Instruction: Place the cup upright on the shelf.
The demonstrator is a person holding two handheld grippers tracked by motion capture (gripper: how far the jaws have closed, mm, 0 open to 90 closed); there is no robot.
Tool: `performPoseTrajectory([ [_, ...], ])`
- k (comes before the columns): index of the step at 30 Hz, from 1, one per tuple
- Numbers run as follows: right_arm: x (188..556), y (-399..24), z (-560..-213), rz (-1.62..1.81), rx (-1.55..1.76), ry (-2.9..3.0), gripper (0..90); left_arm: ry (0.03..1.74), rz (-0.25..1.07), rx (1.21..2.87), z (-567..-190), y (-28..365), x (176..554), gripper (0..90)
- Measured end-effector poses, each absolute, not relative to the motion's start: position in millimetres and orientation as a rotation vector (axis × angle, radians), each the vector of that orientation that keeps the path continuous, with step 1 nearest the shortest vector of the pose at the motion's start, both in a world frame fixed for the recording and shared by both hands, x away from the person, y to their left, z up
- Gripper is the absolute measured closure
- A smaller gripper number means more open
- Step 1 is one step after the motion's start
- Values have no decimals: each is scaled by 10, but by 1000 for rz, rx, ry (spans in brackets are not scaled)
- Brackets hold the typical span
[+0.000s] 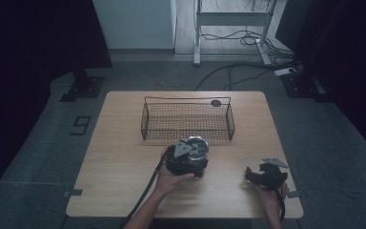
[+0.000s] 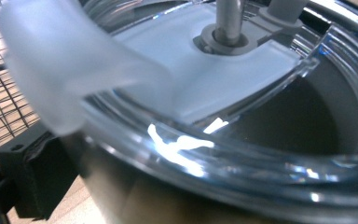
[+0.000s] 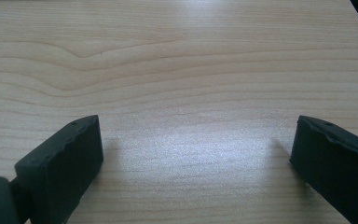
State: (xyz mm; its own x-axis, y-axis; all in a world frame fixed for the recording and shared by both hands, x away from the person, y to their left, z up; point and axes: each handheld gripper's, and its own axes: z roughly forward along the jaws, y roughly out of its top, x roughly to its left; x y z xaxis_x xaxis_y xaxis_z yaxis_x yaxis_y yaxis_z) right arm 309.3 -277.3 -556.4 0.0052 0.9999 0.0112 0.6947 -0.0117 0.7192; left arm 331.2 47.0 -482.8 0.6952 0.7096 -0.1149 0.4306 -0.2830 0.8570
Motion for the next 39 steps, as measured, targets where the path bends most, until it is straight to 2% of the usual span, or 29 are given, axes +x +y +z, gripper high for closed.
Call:
performPoseTrajectory([
  [14, 3093, -2774, -5564, 751, 1761, 1742, 20, 820, 425, 1938, -4816, 475, 3284, 32],
  [26, 3094, -2774, -5564, 751, 1762, 1740, 20, 814, 392, 1916, -4790, 540, 3320, 39],
  [39, 3093, -2775, -5564, 749, 1764, 1737, 20, 825, 414, 1882, -4597, 711, 3316, 39],
])
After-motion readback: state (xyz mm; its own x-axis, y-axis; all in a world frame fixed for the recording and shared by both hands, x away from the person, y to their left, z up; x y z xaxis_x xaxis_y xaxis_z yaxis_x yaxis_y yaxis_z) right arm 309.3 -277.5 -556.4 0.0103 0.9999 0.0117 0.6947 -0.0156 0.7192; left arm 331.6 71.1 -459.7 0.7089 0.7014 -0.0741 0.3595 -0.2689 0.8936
